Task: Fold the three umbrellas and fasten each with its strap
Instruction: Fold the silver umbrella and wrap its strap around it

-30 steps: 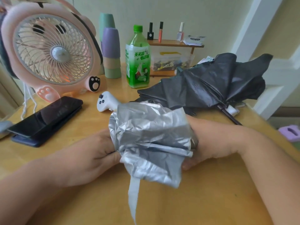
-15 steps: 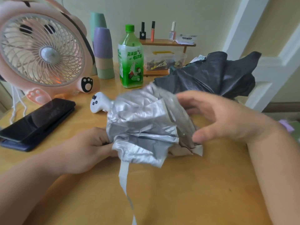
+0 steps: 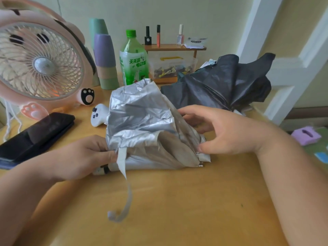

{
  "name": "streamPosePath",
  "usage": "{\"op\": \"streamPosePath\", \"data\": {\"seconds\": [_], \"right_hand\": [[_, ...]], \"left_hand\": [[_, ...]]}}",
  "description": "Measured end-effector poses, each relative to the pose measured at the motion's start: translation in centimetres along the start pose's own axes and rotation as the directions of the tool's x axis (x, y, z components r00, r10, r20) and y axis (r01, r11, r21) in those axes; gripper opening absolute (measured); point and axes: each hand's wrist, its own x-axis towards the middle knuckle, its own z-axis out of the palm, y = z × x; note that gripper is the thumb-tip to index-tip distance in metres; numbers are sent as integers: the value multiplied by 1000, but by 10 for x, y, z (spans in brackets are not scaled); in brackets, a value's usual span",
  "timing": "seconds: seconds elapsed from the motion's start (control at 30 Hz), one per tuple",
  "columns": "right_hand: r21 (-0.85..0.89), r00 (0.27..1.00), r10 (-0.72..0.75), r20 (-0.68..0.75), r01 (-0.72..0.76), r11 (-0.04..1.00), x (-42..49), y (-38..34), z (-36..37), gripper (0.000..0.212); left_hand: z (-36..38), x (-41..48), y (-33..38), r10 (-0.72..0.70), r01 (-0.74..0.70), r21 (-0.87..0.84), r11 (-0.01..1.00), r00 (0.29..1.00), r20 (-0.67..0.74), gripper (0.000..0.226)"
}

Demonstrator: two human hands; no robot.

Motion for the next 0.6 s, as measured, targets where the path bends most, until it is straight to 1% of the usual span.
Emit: {"op": "streamPosePath", "data": {"seconds": [0.07, 0.1, 0.13, 0.17, 0.2, 0.23, 0.27, 0.3, 0.33, 0.37, 0.4, 0.43, 0.47, 0.5, 0.53, 0.57, 0.6], "right_hand": [[-18, 1000, 20, -7, -20, 1000, 2, -1, 3, 85], [-26, 999, 28, -32, -29, 999, 4, -1, 6, 87], [-36, 996, 22, -85, -25, 999, 6, -3, 9, 89], [-49, 984, -4, -176, -5, 999, 8, -3, 11, 90], [-53, 951, -51, -306, 36, 998, 9, -3, 13, 88], [-52, 888, -112, -446, 99, 994, 10, -3, 13, 81], [-47, 806, -177, -565, 183, 982, 9, -4, 12, 71], [-69, 725, -248, -643, 268, 961, 8, -7, 11, 58], [-130, 663, -333, -671, 337, 933, 6, -13, 11, 43], [-220, 624, -422, -658, 376, 900, 5, -20, 12, 28], [-294, 610, -491, -622, 399, 869, 3, -27, 15, 20], [-335, 617, -526, -586, 406, 850, 1, -34, 20, 24], [-322, 670, -508, -542, 392, 862, 1, -41, 26, 30], [-293, 752, -436, -494, 328, 898, 1, -48, 31, 31], [-255, 841, -319, -436, 224, 940, 2, -55, 36, 27], [-235, 909, -189, -370, 106, 966, 4, -58, 40, 20], [-194, 941, -73, -331, 8, 981, 6, -61, 44, 12]], "left_hand": [[1, 0, 4, 5, -5, 12, 1000, 1000, -6, 39], [2, 1, 7, 9, -8, 23, 1000, 1000, -10, 38], [2, 2, 10, 9, -9, 37, 999, 1000, -19, 38], [3, 2, 11, -2, 3, 37, 999, 999, -32, 38], [3, 3, 12, -24, 25, 21, 999, 999, -46, 39], [3, 2, 13, -44, 44, 5, 999, 997, -56, 40], [3, 2, 13, -56, 56, -2, 998, 997, -62, 42], [3, 1, 13, -66, 66, -1, 998, 995, -70, 43], [3, 1, 14, -79, 80, 9, 997, 994, -80, 44], [3, 0, 15, -88, 91, 21, 996, 992, -91, 47], [4, 0, 17, -94, 97, 23, 995, 991, -97, 51], [4, -1, 19, -100, 101, 15, 995, 990, -96, 54], [5, -2, 20, -95, 96, 6, 995, 992, -84, 53], [5, -2, 20, -82, 82, 4, 997, 994, -75, 51], [4, -2, 21, -72, 73, 5, 997, 995, -66, 48], [5, -1, 22, -70, 71, 3, 997, 996, -55, 46], [5, 0, 22, -72, 72, 7, 997, 997, -35, 48]]}}
